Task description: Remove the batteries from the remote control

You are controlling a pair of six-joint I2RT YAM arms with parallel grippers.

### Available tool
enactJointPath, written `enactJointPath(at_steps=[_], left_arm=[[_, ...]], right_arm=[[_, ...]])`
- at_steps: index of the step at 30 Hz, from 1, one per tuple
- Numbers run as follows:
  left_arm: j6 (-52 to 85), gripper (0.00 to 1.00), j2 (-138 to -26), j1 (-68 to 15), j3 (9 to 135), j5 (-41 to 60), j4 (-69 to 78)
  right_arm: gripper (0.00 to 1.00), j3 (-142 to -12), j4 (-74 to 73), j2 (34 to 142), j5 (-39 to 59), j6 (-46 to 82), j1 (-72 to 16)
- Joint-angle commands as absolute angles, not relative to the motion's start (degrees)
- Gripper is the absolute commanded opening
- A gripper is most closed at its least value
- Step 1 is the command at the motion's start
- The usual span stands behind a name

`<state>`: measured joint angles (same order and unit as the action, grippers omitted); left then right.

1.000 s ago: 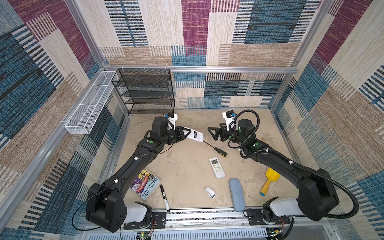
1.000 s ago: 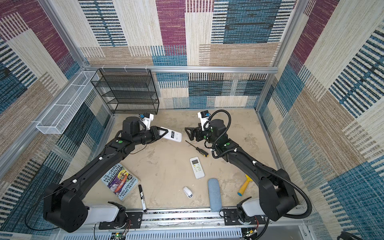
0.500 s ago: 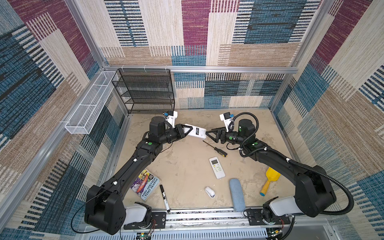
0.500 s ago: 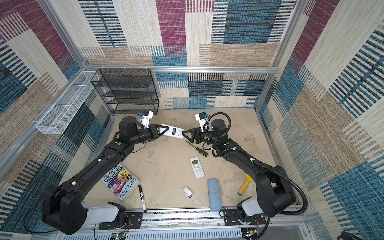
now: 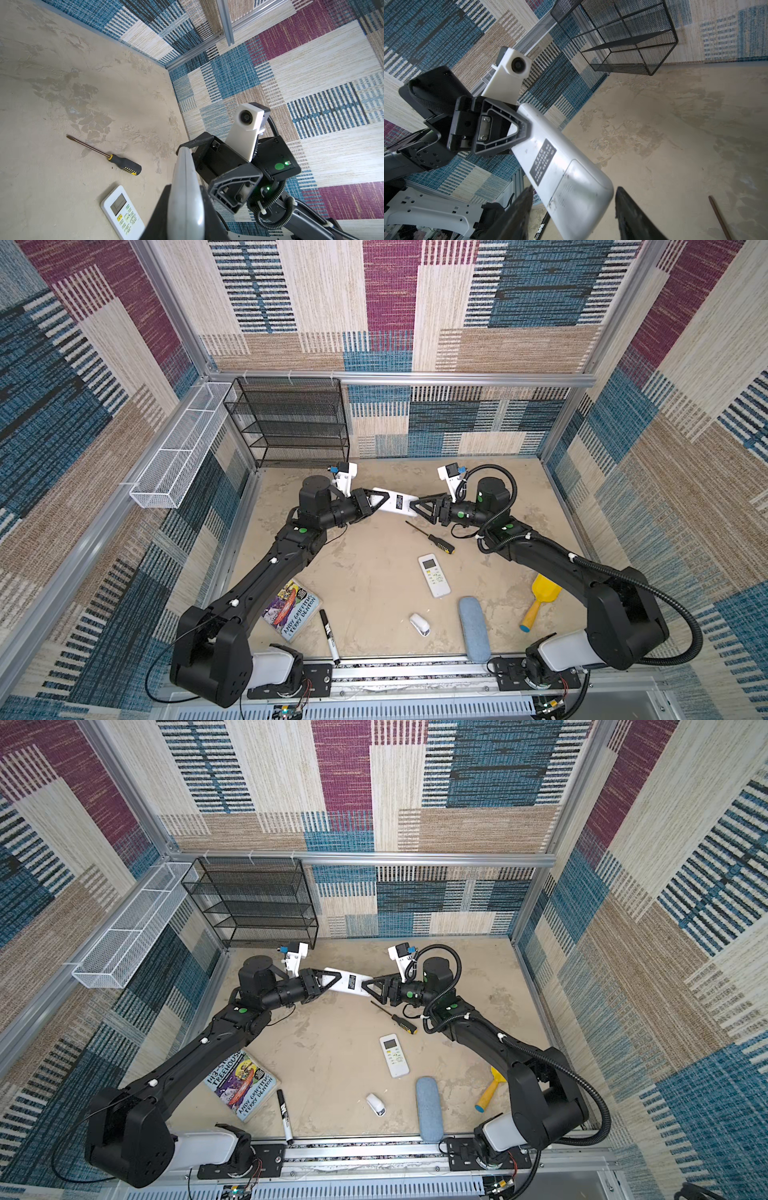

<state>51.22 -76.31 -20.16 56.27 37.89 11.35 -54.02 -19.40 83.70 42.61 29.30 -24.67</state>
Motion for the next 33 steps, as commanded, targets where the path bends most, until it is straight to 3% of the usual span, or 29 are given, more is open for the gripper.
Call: enactJointPath(at_steps=[1, 25, 33], left_arm=[[53.85, 0.0, -76.46, -20.17, 55.75, 39.44, 17.8], [56.33, 0.0, -75.51, -20.13, 54.32, 40.73, 22.08], [56.5, 0.0, -75.15, -20.1, 54.41, 40.48, 21.88]], right_arm=[[0.63, -54.67, -21.91, 84.21, 44.74, 30.75, -24.7], [0.38, -55.33, -22.39, 85.26, 43.99, 31.24, -24.7], [0.43, -55.18, -22.0, 84.99, 43.2, 30.81, -24.7]])
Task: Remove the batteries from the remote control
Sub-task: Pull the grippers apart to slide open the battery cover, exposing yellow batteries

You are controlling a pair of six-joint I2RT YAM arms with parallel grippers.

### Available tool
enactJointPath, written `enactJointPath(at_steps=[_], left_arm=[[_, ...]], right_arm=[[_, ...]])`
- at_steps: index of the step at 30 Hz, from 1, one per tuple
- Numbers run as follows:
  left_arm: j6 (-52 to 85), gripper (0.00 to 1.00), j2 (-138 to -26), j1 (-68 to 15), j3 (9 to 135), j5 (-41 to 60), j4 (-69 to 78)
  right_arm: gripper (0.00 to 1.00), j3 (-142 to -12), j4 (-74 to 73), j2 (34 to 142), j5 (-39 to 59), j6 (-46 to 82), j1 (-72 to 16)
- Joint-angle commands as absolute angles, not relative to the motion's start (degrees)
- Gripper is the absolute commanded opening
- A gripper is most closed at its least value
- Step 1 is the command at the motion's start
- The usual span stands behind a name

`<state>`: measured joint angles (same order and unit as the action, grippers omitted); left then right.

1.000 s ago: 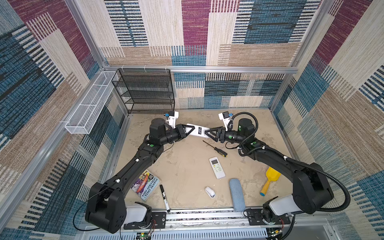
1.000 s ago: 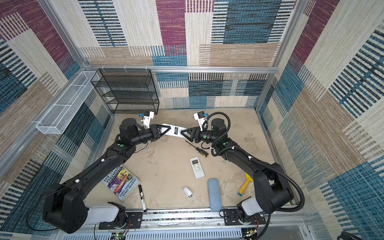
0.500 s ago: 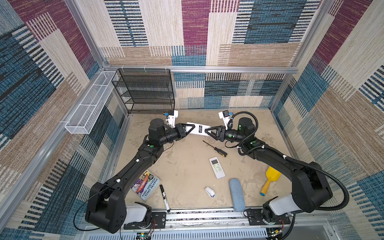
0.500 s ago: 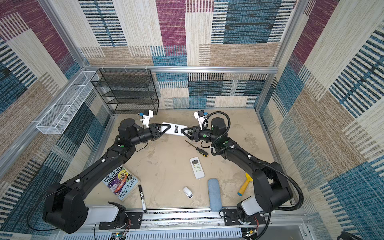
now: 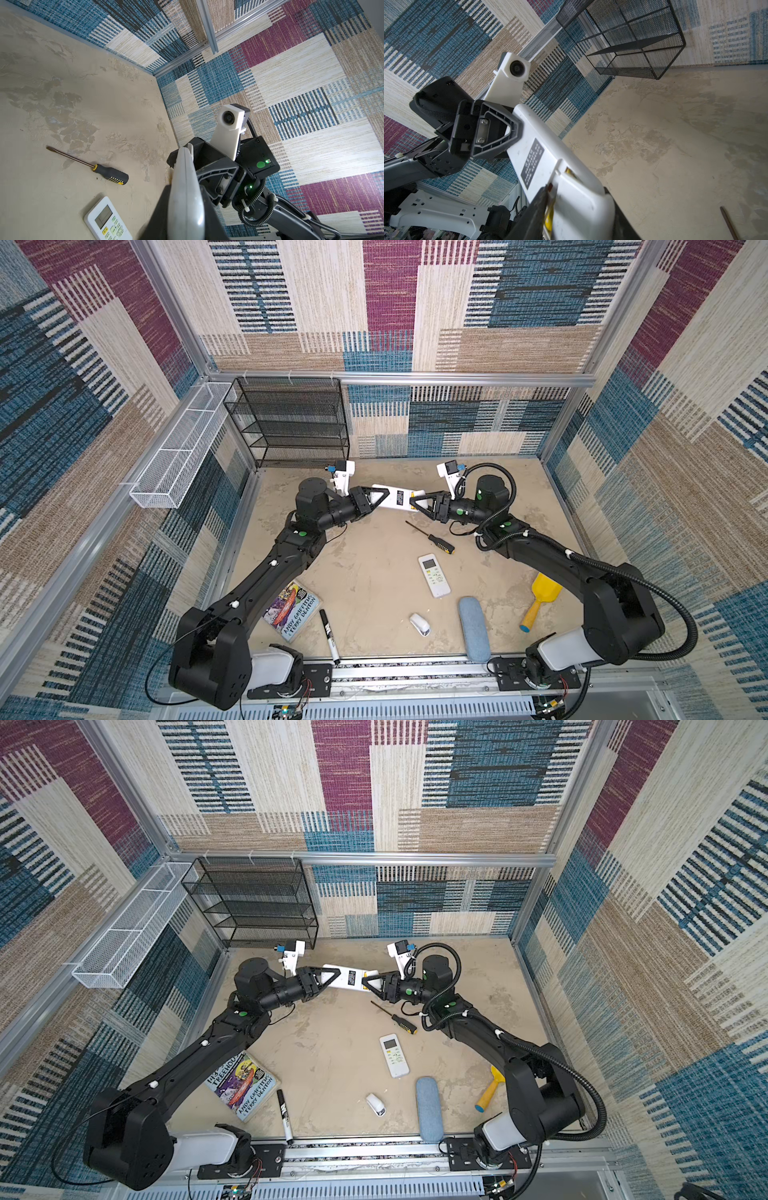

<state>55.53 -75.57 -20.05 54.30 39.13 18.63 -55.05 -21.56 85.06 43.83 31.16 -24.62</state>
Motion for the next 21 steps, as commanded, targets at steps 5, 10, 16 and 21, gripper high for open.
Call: enactJointPath(at_steps=[5, 10, 16, 21], left_arm=[[56.09, 0.0, -75.5, -20.12, 54.32, 39.67, 20.76], [55.18, 0.0, -75.54, -20.13, 54.32, 37.41, 17.87], [56.37, 0.0, -77.23, -20.13, 53.42, 36.93, 18.37], [58.15, 0.0, -78.78, -20.13, 52.23, 36.54, 20.43]], right_arm=[[0.43, -55.72, -21.19, 85.38, 42.87, 31.0, -24.7], [0.45, -56.37, -18.49, 85.78, 41.5, 31.62, -24.7], [0.47, -57.37, -16.62, 86.67, 41.34, 32.39, -24.7], [0.43, -58.32, -16.49, 88.39, 42.46, 34.45, -24.7]])
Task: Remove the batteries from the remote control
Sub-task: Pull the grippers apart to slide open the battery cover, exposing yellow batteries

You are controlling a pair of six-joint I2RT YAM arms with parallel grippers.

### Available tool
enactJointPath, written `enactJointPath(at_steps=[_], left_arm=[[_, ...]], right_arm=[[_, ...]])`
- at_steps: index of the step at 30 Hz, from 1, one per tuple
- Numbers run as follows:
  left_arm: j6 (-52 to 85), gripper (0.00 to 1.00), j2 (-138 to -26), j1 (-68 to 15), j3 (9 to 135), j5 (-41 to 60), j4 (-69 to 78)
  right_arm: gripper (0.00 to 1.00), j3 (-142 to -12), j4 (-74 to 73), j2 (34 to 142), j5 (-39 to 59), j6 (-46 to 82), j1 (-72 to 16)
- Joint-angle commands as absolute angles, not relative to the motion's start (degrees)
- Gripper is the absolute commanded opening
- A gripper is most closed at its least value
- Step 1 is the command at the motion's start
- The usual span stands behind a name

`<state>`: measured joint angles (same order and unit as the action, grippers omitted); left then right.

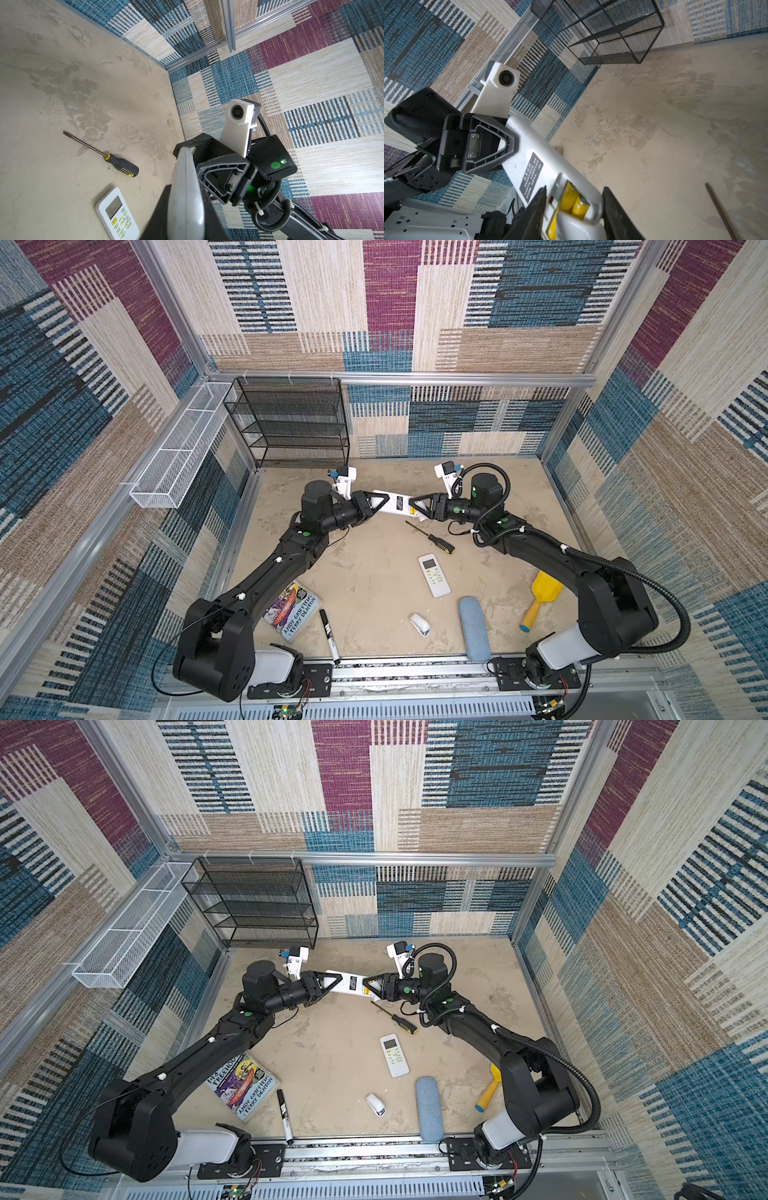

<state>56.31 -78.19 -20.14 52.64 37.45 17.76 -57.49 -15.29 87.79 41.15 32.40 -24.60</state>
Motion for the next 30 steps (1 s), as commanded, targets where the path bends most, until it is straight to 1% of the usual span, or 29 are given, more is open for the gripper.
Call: enactJointPath(at_steps=[1, 4, 9, 11, 15, 24, 30], left_arm=[[58.59, 0.0, -79.07, -20.08, 52.17, 36.51, 20.81], [59.49, 0.0, -79.79, -20.13, 52.21, 36.11, 21.54], [60.59, 0.0, -80.64, -20.1, 52.49, 33.65, 19.72], [61.44, 0.0, -81.26, -20.1, 52.6, 31.03, 19.47], [62.23, 0.0, -83.28, -20.13, 53.35, 30.19, 19.27], [62.24, 0.0, -87.56, -20.13, 51.1, 32.48, 22.93], [61.06, 0.0, -88.55, -20.12, 49.79, 32.11, 23.09]], right_arm=[[0.42, -58.44, -16.6, 88.95, 42.85, 35.15, -24.7], [0.35, -58.07, -18.11, 90.37, 44.02, 37.09, -24.7], [0.34, -56.97, -18.97, 91.25, 43.86, 38.36, -24.76], [0.34, -57.02, -18.49, 91.97, 43.61, 38.58, -24.72], [0.33, -56.54, -19.34, 94.09, 43.88, 39.41, -24.7], [0.33, -53.25, -25.09, 99.3, 47.81, 41.95, -24.7], [0.37, -51.0, -27.33, 100.92, 49.7, 42.99, -24.7]])
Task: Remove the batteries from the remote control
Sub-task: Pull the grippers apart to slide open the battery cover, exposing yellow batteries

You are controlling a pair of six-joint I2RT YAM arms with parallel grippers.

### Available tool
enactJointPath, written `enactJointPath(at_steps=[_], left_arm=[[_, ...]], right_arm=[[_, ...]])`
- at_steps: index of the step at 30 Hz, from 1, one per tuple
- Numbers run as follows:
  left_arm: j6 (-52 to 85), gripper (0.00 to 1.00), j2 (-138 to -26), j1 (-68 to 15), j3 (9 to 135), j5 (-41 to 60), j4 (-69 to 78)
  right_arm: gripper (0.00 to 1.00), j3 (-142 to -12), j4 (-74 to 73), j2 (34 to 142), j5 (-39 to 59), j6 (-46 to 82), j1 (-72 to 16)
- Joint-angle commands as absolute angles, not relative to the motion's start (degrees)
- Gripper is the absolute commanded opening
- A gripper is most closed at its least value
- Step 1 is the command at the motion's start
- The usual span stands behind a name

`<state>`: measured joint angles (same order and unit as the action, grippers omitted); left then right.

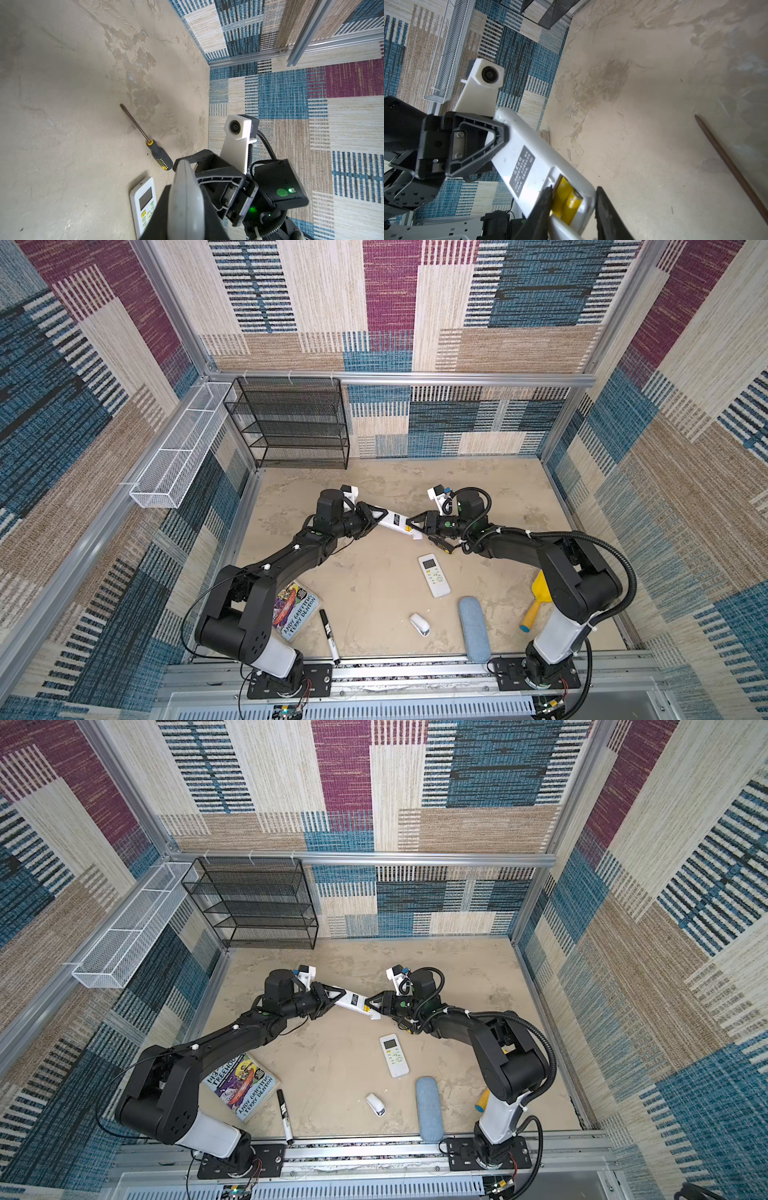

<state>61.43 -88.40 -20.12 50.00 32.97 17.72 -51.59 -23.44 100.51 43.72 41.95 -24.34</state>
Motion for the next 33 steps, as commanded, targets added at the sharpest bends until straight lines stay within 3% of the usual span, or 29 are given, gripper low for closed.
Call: enactJointPath(at_steps=[1, 17, 33], left_arm=[[60.47, 0.0, -88.76, -20.13, 49.87, 31.87, 22.66], [53.51, 0.0, -94.81, -20.08, 47.72, 31.2, 24.32], [46.26, 0.0, -98.29, -21.79, 46.94, 29.81, 24.54]], right_arm=[[0.37, -50.81, -27.42, 101.23, 49.97, 42.86, -24.7], [0.33, -48.94, -32.98, 111.38, 51.36, 40.83, -24.7], [0.34, -50.27, -34.06, 119.38, 50.88, 34.26, -24.7]])
